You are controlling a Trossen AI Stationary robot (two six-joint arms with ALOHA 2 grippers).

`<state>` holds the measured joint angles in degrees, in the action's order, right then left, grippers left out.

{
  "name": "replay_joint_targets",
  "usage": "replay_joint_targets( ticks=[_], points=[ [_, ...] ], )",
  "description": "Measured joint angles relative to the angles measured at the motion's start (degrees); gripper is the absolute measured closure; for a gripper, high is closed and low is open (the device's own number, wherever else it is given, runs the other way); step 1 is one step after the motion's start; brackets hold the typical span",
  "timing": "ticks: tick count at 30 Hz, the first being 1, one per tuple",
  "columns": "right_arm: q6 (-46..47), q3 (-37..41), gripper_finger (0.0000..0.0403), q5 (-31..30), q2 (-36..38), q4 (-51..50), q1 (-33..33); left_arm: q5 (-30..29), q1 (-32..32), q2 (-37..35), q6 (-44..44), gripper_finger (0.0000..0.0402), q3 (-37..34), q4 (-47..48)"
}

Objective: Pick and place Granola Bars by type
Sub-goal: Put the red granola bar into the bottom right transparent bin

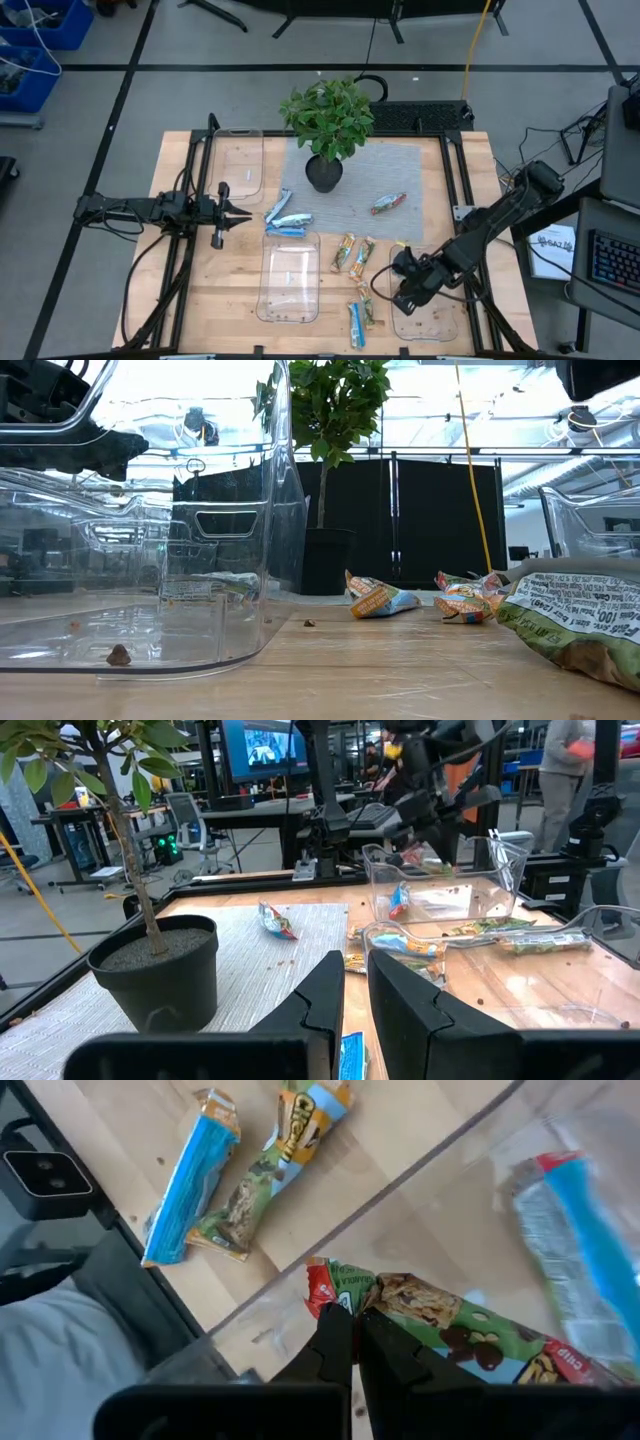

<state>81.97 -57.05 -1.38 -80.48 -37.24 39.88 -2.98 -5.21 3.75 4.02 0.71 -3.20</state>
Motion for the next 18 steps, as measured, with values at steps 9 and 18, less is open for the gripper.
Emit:
replay_joint_targets(
  ticks=[9,18],
  points=[
    [2.9,5.8,0.0403,-0.3,1.6,6.5,0.4,0.0,0.0,0.0,0.0,0.0344,0.0,0.0],
    [3.1,5.9,0.0403,0.0,1.9,4.4,0.3,0.0,0.0,0.0,0.0,0.0344,0.0,0.0]
  ],
)
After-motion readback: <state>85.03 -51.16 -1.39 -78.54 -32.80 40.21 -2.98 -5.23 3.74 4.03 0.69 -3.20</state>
